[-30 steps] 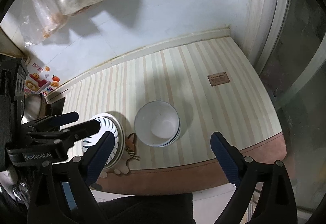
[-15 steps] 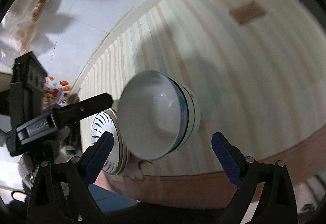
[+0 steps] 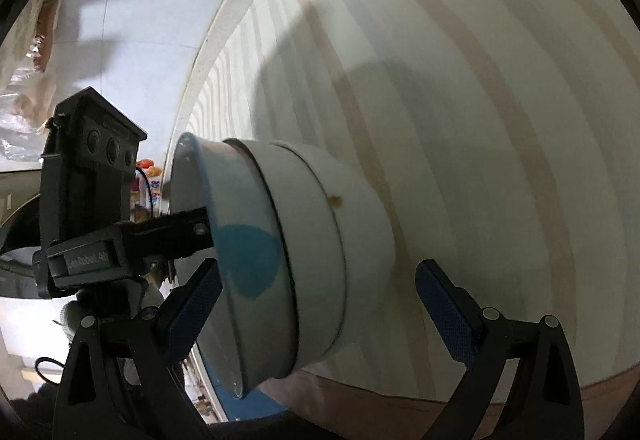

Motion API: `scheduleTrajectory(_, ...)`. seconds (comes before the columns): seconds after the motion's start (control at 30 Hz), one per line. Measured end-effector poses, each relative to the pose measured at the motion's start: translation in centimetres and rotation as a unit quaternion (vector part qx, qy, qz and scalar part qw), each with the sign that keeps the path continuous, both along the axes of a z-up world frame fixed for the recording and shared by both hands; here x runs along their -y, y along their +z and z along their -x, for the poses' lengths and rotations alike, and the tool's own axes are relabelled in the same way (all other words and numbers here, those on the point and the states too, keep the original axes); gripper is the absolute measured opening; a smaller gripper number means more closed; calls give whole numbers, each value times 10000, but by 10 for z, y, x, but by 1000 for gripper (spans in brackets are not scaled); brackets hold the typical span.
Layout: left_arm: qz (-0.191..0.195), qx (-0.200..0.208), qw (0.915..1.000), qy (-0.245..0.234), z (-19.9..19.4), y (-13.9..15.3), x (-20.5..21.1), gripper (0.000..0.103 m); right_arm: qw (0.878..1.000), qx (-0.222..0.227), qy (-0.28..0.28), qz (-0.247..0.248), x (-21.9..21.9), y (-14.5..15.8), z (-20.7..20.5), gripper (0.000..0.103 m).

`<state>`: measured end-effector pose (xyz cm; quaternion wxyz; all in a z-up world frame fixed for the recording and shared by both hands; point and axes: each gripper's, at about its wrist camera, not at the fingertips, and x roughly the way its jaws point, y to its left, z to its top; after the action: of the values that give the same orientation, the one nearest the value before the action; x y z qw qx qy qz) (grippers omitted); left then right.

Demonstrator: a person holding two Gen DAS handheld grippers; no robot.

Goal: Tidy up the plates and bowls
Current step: 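Regrasp the bowl stack rim with both grippers and lift it, then carry the bowl stack over the plate stack and lower it onto the plates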

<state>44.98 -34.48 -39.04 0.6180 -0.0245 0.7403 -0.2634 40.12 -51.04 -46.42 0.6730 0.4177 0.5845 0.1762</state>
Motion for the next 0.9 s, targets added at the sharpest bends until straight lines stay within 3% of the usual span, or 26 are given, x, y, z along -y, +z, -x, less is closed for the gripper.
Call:
scheduleTrajectory(0.03, 8, 56, 10000, 2, 1, 1, 1, 56, 10000, 7, 21, 11, 0, 0, -2, 96)
scheduleTrajectory(0.1, 20, 85, 10000, 41, 0, 1, -1, 55, 9999, 40, 94, 85, -3, 1, -6, 79)
scheduleTrajectory(0.27, -53, 173, 9997, 144, 3, 5, -5, 53, 9984, -125, 233, 508, -7, 0, -13, 56)
scheduleTrajectory(0.6, -229, 230, 9991, 282, 7, 18, -11, 53, 9986, -277, 314, 328, -8, 2, -13, 56)
scheduleTrajectory(0.9, -313, 228, 9983, 426, 12, 43, -36, 53, 9978, -366, 545, 115, -28, 22, -9, 56)
